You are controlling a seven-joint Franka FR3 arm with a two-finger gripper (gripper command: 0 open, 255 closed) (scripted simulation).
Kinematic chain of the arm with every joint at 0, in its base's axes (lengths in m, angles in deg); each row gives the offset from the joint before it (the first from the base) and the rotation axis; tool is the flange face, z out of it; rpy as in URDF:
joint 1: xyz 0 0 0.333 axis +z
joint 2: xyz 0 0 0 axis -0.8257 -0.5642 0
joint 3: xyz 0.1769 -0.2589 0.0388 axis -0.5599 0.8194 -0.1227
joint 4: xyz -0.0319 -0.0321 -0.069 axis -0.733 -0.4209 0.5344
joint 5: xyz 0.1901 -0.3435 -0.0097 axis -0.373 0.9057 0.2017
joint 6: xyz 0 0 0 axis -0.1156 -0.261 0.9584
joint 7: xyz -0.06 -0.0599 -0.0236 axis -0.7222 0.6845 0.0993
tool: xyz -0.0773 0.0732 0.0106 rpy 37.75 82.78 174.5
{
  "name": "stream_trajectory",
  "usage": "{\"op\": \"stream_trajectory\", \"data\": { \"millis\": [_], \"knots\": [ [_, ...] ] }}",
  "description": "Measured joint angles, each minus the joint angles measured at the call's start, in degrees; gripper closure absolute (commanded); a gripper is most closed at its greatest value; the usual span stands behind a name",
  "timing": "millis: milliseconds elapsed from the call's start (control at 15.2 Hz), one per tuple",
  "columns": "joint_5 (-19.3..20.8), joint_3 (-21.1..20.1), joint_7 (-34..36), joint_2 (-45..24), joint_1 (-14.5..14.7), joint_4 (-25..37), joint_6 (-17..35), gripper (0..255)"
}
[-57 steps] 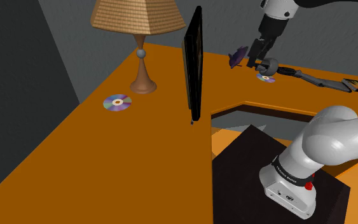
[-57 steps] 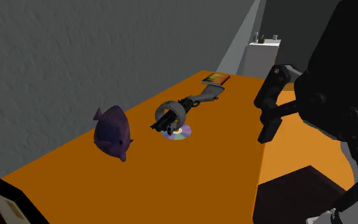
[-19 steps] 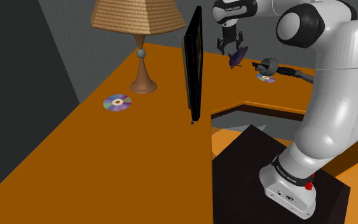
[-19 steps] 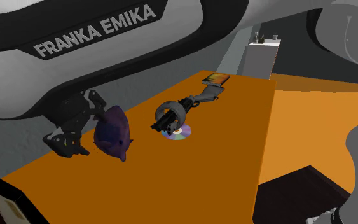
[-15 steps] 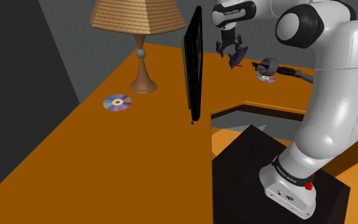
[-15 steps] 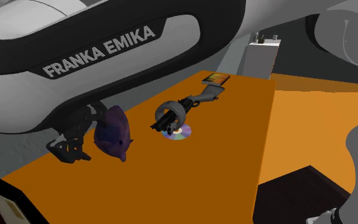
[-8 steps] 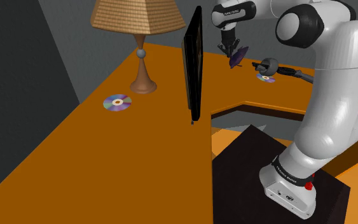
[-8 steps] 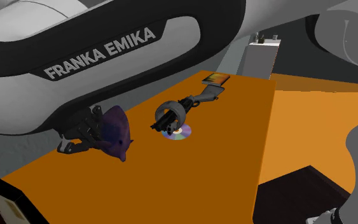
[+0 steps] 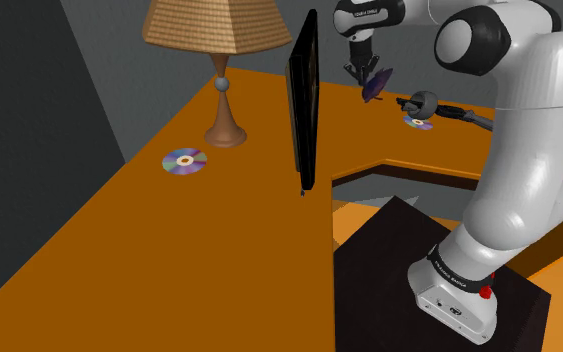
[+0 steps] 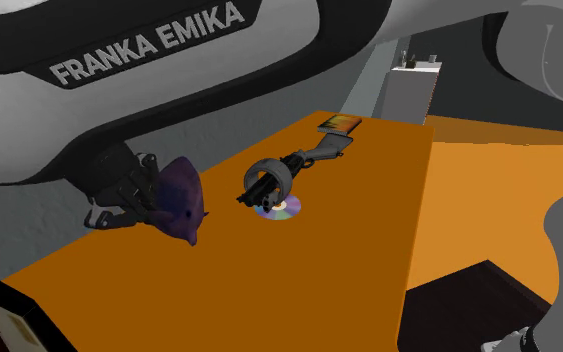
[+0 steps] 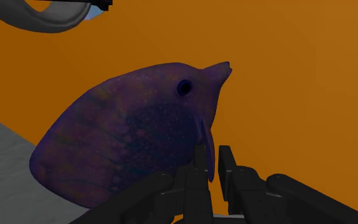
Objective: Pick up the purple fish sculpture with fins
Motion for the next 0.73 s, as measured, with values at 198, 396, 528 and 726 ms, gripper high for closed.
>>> {"op": "stream_trajectory", "data": {
  "millis": [198,396,528,726],
  "knots": [
    [-0.1,0.0,-0.6,0.1,0.0,2.0,-2.0,255],
    [-0.2,0.1,-1.5,-0.4,-0.1,4.9,-4.2,255],
    [-0.3,0.1,-1.9,-0.4,-0.1,6.5,-5.8,255],
    [-0.4,0.2,-2.5,-0.7,-0.1,9.0,-7.9,255]
  ]
}}
